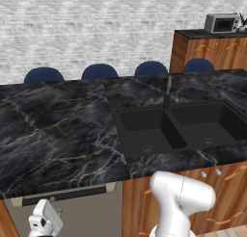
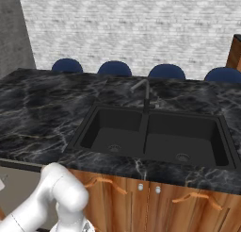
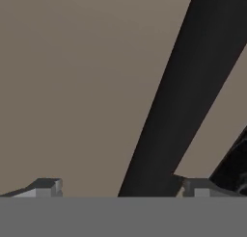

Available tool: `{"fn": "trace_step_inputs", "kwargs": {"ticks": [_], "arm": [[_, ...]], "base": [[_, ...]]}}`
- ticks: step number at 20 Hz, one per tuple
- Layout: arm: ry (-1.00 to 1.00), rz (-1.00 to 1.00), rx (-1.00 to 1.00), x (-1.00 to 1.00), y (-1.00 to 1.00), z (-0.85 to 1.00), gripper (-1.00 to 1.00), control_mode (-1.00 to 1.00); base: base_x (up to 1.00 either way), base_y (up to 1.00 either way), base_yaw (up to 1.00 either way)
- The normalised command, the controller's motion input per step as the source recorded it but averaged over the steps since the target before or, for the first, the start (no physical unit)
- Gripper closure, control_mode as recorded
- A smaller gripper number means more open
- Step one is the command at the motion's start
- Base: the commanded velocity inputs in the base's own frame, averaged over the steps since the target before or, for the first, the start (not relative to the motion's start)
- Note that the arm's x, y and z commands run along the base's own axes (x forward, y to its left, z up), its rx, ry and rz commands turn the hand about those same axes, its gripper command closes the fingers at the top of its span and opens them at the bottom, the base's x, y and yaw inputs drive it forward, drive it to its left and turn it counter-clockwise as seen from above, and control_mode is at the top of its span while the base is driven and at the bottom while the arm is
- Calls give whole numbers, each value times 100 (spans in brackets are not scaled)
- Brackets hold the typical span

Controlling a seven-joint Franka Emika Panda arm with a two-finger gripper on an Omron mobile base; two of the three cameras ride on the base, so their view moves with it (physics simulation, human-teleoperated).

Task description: Open the dishwasher door and pull out the top rack.

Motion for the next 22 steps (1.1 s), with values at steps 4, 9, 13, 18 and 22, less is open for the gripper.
{"fn": "trace_step_inputs", "kwargs": {"ticks": [4,9,13,18,22], "arm": [[-17,0,0,18,18,-18,-100,-100],[-15,0,0,24,14,-15,-100,-100],[-8,0,0,39,10,-28,-100,-100],[-5,0,0,21,6,-35,-100,-100],[-1,0,0,3,14,-39,100,-100]], "base": [[0,0,0],[0,0,0],[0,0,0],[0,0,0],[0,0,0]]}}
